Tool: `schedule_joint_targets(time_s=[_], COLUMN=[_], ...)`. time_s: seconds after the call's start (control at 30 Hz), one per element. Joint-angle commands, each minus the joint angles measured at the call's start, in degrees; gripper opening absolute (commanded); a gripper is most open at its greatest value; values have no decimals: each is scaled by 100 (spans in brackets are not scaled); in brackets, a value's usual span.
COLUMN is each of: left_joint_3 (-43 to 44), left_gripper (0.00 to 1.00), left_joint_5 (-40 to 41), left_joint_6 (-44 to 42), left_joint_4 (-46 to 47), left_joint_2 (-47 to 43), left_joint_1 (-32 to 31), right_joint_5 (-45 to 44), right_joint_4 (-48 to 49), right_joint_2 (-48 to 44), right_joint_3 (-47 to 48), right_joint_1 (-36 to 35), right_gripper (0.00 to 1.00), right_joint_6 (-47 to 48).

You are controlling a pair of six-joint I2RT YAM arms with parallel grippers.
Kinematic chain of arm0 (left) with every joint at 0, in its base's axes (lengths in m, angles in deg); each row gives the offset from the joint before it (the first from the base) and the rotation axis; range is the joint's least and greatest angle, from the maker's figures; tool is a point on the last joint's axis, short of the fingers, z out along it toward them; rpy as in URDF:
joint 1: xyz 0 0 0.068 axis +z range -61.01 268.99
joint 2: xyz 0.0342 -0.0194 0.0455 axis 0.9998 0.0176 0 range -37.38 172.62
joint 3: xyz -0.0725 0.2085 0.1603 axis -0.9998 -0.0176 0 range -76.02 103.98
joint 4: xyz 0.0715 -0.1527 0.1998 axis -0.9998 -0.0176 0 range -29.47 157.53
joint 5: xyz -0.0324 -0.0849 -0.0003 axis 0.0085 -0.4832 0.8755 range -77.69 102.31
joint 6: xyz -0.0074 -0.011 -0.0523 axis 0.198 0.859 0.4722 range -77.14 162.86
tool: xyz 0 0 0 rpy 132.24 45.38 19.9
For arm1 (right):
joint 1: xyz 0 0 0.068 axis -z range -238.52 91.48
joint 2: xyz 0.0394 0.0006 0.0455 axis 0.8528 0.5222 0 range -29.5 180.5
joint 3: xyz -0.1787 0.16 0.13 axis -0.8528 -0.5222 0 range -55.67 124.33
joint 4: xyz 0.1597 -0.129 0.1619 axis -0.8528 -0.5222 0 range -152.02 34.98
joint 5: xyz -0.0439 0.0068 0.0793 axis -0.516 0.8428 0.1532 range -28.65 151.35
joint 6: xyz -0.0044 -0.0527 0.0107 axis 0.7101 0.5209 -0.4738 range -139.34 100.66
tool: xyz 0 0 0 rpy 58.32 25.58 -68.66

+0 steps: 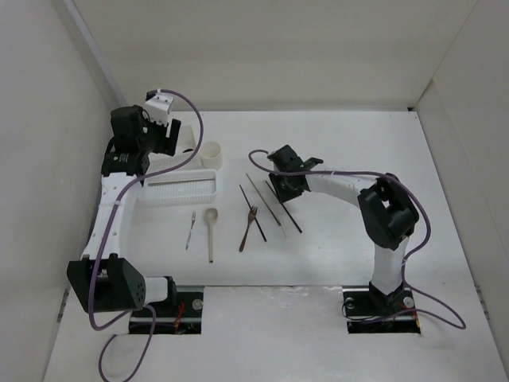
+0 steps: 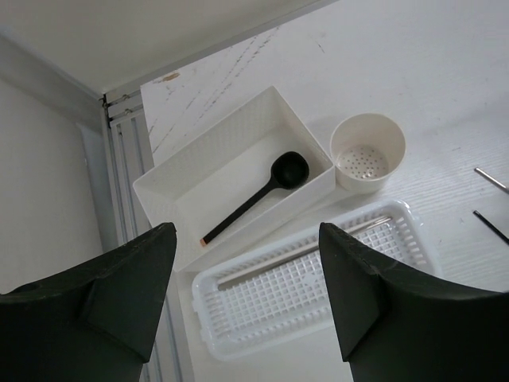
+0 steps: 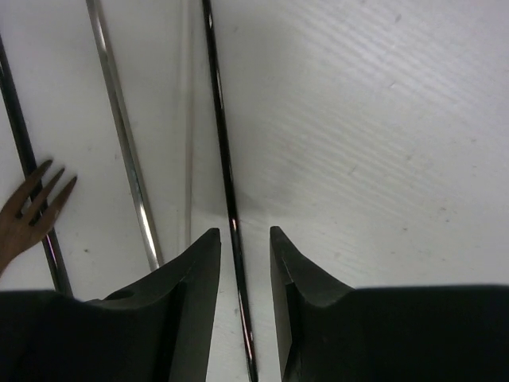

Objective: Sort the eating utensils into containers

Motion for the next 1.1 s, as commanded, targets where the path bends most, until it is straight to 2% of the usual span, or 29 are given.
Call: schedule_joint_targets(time_s=[0.0, 0.2, 0.3, 0.33, 0.37, 0.4, 0.53, 0.63, 0.73, 0.77, 0.93, 1.0, 1.07], left_joint_3=[-193, -308, -308, -308, -308, -308, -361, -361, -361, -361, -422, -292, -133], left_gripper=[69, 72, 72, 72, 72, 72, 72, 72, 72, 73, 76, 76, 79], left_joint_5=[-105, -105, -105, -53, -52, -52, -52, -350, -1140, -1638, -3319, -3942, -4164], left_joint_6=[178, 178, 230, 230, 230, 230, 230, 161, -24, -77, -330, -472, -473], left_joint_4=[145, 250, 251, 251, 312, 312, 365, 147, -65, -144, -329, -469, -470], left_joint_2=[-309, -362, -362, -362, -362, -362, -467, -467, -467, -467, -467, -362, -240], left_joint_1=[-4, -4, -4, -4, -4, -4, -4, -4, -4, -4, -4, -161, -398], right_joint_5=[304, 199, 85, 84, 84, -38, -161, -162, -232, -284, -355, -146, 65], right_joint_4=[233, 128, 5, 5, 5, 5, 136, 337, 610, 742, 743, 1049, 1400], right_joint_2=[-29, 481, 656, 657, 657, 657, 341, -106, -737, -880, -1574, -1891, -2128], right_joint_3=[-217, -15, 38, 38, 38, -32, -173, -287, -419, -419, 11, 187, 433], right_joint_1=[-78, -78, -78, -78, -78, -78, 88, 281, 423, 423, 423, 423, 423], right_gripper=[37, 37, 32, 28, 11, 0, 0, 0, 0, 0, 0, 0, 0], right_joint_6=[140, 70, 8, 8, 8, 8, -202, -317, -317, -256, -255, -203, -203])
